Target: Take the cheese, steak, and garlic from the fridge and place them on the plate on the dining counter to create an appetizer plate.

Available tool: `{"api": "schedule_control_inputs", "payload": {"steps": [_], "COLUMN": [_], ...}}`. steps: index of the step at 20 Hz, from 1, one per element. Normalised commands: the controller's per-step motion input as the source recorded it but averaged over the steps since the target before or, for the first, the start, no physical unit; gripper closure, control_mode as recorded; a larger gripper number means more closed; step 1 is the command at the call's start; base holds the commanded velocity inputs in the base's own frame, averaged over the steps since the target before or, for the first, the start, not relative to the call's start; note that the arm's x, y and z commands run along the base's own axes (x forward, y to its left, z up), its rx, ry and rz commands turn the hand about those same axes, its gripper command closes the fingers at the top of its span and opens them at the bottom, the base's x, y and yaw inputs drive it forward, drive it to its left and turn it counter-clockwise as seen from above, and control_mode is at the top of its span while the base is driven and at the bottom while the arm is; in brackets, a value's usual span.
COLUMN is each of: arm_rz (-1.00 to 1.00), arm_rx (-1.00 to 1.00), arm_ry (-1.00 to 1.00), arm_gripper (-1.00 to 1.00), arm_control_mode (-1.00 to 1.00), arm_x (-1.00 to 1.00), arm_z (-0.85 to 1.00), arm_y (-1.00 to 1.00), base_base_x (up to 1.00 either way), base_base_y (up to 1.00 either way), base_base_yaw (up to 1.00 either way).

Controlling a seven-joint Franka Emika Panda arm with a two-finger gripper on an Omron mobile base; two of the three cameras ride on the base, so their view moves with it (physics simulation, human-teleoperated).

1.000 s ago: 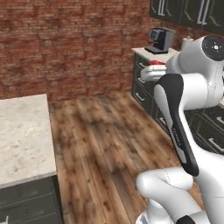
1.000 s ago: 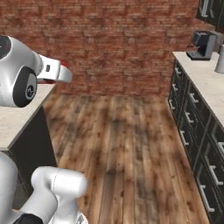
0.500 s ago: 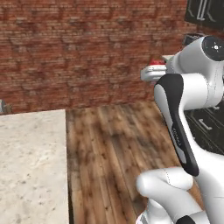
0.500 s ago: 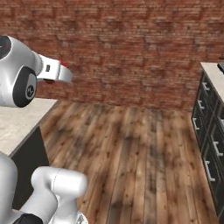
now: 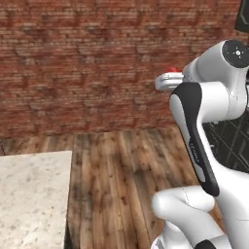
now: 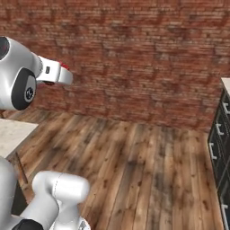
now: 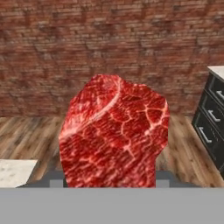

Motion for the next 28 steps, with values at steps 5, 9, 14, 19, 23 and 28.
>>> {"api": "schedule_control_inputs", "payload": {"steps": [5, 9, 14, 19, 23, 28], "arm_rz": [0.00, 0.00, 0.00, 0.00, 0.00, 0.00], "arm_rx": [0.00, 0.00, 0.00, 0.00, 0.00, 0.00], "arm_ry": [0.00, 0.00, 0.00, 0.00, 0.00, 0.00], "arm_gripper": [1.00, 1.00, 1.00, 1.00, 1.00, 1.00], "arm_control_mode": [1.00, 1.00, 1.00, 1.00, 1.00, 1.00], "arm_x": [0.00, 0.00, 0.00, 0.00, 0.00, 0.00], "arm_z": [0.00, 0.00, 0.00, 0.00, 0.00, 0.00], "arm_y": [0.00, 0.00, 0.00, 0.00, 0.00, 0.00], "base_base_x": [1.00, 1.00, 1.00, 1.00, 1.00, 1.00], "base_base_y": [-0.57, -0.01, -0.01, -0.10, -0.06, -0.04], "base_base_yaw": [0.16, 0.43, 0.57, 0.60, 0.62, 0.63]}}
